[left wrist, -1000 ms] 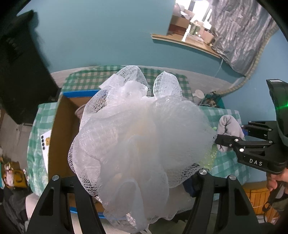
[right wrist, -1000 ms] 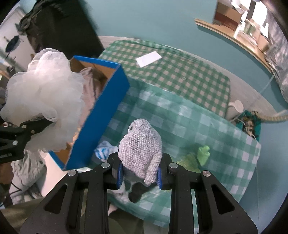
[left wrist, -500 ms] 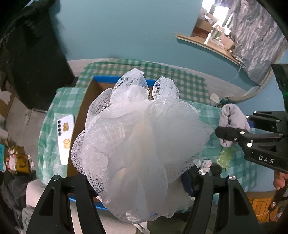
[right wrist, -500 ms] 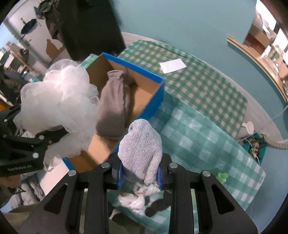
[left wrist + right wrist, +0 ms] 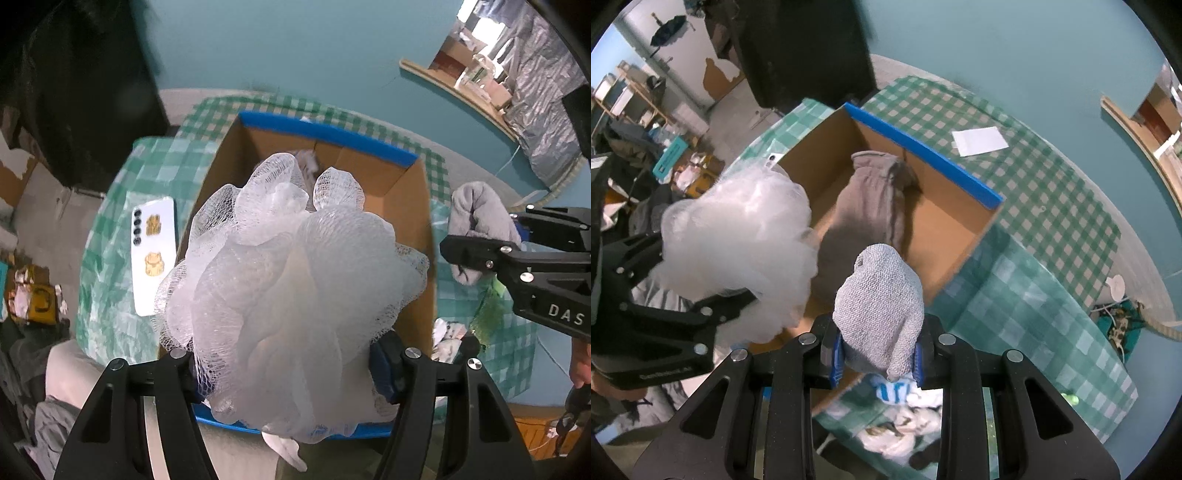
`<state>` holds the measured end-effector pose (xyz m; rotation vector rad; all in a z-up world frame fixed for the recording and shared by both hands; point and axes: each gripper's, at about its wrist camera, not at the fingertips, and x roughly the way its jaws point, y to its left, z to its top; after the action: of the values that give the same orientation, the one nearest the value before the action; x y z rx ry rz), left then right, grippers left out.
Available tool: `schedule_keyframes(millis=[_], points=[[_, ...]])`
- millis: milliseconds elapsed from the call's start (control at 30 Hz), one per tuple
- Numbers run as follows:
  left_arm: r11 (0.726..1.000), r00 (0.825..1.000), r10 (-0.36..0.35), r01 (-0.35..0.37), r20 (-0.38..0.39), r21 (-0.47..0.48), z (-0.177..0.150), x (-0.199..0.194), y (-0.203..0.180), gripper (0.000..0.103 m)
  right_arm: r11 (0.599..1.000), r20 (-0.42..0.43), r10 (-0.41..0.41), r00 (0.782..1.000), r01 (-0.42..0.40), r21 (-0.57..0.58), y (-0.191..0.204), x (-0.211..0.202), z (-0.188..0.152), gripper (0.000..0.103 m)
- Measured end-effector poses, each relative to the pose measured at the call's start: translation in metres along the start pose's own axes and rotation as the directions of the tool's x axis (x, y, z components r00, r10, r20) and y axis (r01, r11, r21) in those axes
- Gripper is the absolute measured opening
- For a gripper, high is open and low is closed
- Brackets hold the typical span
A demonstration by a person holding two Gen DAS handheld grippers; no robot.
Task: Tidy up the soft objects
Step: 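Lower the loofah and grey sock into the box and open both grippers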
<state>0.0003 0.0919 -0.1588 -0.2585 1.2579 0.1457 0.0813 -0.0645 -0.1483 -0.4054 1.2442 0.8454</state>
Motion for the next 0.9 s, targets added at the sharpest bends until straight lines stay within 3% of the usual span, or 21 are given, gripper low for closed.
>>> schedule_keyframes(millis=[167,233,267,300,367,900], points=[[1.0,1.0,0.014,-0.014,-0.027,-0.008,0.001,0.008,0.006,0.076,1.0,-0.017,0.003,1.0,-0.003,-0.018,0.012,0.011,0.008,0.032],[1.0,1.0,0.013,-0.014,-0.017,-0.008,0.003,0.006,0.007,0.084,1.0,-0.018,0.001,1.0,-0.001,-0.017,0.015,0.012,0.011,0.039],[1.0,1.0,0.017,-0.017,-0.015,-0.008,0.004,0.006,0.009,0.089,1.0,-0.017,0.004,1.0,-0.004,-0.013,0.016,0.012,0.012,0.048],[1.0,1.0,0.023,-0.023,-0.011,-0.007,0.005,0.004,0.009,0.09,1.0,-0.014,0.001,1.0,-0.001,-0.011,0.016,0.012,0.012,0.057],[1.0,1.0,0.029,-0.029,-0.011,0.0,0.006,0.002,0.01,0.09,1.0,-0.004,-0.01,1.0,0.01,-0.009,0.017,0.011,0.014,0.063],[0.999,0.999,0.034,-0.034,0.034,0.018,-0.002,-0.028,0.007,0.09,0.997,0.047,-0.033,0.998,0.029,0.073,0.001,-0.017,-0.002,0.072]])
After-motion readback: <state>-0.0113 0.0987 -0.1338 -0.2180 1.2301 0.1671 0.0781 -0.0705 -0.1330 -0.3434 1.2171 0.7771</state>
